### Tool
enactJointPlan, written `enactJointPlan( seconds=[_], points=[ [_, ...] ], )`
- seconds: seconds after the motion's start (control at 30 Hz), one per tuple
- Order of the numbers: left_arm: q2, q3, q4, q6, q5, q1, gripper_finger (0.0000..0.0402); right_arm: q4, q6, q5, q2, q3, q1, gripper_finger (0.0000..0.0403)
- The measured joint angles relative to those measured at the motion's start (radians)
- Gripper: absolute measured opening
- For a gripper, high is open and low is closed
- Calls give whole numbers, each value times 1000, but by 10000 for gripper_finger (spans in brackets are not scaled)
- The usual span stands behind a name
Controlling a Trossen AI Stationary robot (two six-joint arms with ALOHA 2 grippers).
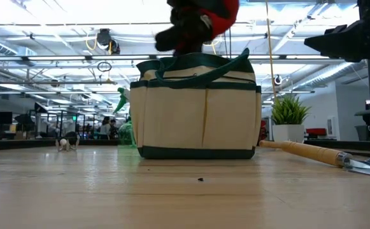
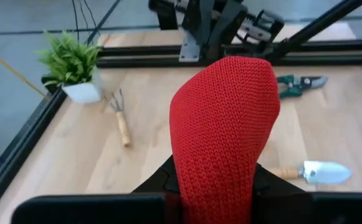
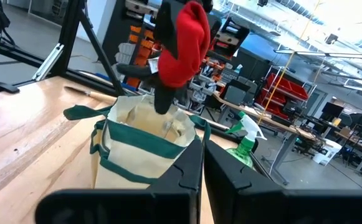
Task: Pick & Place Garden tools in Gardening bag
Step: Put the red gloves into the gardening bag
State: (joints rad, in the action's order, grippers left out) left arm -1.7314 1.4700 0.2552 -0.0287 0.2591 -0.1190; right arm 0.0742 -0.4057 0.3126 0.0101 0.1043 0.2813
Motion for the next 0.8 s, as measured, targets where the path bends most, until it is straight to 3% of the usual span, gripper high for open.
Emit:
enactJointPlan(
  seconds=[0.8],
  points=[
    [-42, 0, -10, 25, -6, 7, 59, -4, 0, 0, 0, 0, 0, 9]
  ],
)
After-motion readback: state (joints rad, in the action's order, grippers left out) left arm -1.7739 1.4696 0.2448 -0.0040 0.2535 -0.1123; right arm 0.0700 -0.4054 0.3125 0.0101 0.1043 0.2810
